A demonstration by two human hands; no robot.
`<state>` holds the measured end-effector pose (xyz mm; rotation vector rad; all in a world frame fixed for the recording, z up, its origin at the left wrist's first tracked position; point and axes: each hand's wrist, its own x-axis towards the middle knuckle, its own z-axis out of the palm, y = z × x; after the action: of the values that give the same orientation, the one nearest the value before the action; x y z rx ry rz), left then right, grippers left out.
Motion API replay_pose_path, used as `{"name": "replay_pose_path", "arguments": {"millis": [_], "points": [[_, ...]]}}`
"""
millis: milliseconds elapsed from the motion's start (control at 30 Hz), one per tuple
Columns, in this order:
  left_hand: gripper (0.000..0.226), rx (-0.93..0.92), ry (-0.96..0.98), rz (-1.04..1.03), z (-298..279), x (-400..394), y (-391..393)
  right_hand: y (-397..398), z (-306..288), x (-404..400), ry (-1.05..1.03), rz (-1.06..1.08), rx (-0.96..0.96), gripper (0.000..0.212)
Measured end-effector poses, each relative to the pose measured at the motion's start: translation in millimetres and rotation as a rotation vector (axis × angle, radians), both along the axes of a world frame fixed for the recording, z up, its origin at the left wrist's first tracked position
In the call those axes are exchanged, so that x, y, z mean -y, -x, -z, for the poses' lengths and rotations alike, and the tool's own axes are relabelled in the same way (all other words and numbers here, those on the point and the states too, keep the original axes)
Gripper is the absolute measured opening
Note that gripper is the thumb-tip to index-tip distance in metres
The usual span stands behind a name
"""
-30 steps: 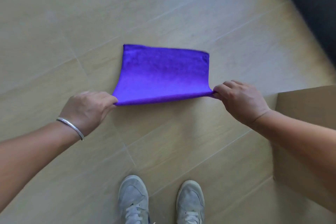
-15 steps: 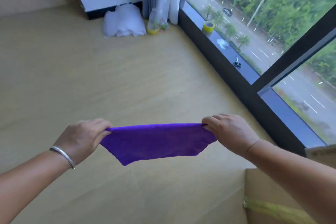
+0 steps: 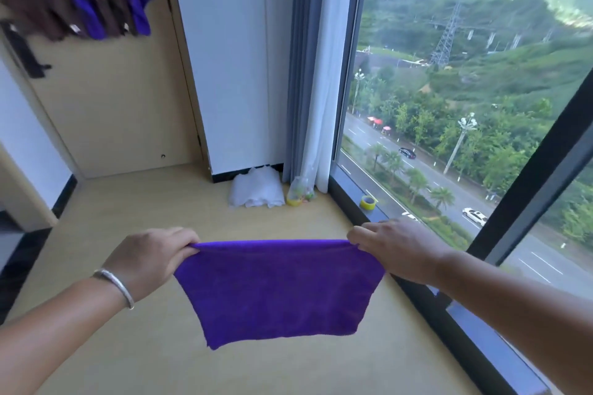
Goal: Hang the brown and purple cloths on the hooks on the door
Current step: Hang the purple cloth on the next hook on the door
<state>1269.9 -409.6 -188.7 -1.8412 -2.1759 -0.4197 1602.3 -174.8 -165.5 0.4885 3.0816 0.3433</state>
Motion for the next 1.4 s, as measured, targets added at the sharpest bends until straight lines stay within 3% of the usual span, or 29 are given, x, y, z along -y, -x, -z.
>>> {"name": "replay_pose_path", "arguments": {"millis": [100, 333, 533, 667, 767, 967, 1400], "points": [[0.012, 0.015, 0.040, -0.125, -57, 2, 8, 14, -64, 6, -0.049, 0.012, -0.005, 0.037], [0.009, -0.069, -0.010, -0.211, -188, 21, 12, 37, -190, 23, -0.107, -0.055, -0.139, 0.045], [0.040, -0.287, -0.115, -0.106, -275, 45, 26, 61, -270, 44, -0.138, -0.032, -0.383, 0.021], [0.044, -0.361, -0.194, -0.174, -317, 53, 50, 91, -313, 56, -0.070, 0.002, -0.493, 0.006], [0.037, -0.401, -0.284, -0.235, -339, 58, 67, 116, -337, 63, -0.037, -0.007, -0.574, 0.011], [0.010, -0.410, -0.372, -0.264, -365, 64, 105, 165, -371, 67, -0.200, -0.067, -0.620, 0.021], [0.027, -0.503, -0.319, -0.399, -388, 58, 216, 300, -382, 37, -0.280, -0.171, -0.555, 0.018]]}}
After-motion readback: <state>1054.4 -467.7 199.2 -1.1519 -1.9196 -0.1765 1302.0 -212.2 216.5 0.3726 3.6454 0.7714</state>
